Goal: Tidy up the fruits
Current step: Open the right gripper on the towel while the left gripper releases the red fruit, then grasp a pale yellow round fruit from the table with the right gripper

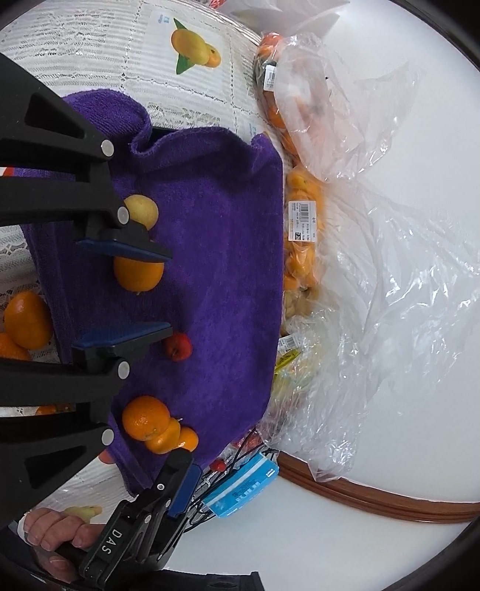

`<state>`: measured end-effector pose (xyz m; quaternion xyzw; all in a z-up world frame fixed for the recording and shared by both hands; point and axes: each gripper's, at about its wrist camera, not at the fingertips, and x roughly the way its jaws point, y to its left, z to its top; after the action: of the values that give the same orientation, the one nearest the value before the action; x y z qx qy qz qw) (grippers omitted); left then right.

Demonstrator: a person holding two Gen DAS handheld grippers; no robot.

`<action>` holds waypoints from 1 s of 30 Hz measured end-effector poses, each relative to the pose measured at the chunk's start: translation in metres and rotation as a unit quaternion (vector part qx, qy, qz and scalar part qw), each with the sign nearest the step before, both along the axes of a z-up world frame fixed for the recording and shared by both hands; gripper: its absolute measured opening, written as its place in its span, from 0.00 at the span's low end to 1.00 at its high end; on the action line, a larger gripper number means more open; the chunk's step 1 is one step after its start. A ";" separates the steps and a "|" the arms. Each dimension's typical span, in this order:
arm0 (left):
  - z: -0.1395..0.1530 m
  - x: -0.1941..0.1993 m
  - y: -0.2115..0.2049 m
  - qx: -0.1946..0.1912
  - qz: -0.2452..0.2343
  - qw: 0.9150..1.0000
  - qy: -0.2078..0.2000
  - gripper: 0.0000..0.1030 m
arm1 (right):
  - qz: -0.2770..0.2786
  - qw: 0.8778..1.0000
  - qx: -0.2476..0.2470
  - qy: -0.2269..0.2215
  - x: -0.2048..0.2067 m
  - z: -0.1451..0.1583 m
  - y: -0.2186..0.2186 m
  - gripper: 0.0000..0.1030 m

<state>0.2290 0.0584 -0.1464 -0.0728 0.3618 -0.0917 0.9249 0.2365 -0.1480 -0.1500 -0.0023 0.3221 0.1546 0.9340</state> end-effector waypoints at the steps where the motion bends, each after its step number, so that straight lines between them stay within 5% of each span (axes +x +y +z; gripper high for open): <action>1: 0.001 -0.001 0.000 0.000 0.001 1.000 -0.002 0.34 | -0.004 1.000 -0.001 0.000 -0.001 0.000 -0.001 0.43; 19: 0.012 -0.036 0.017 0.008 0.029 0.999 -0.041 0.43 | -0.004 0.998 0.012 0.059 -0.057 -0.025 -0.002 0.33; 30: 0.002 -0.055 0.044 -0.010 0.059 0.998 -0.030 0.43 | -0.025 0.996 -0.029 0.083 -0.058 -0.040 0.009 0.30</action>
<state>0.1742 0.1023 -0.1445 -0.1009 0.3277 -0.0425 0.9384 0.1786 -0.1386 -0.1904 -0.0084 0.4031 0.1216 0.9070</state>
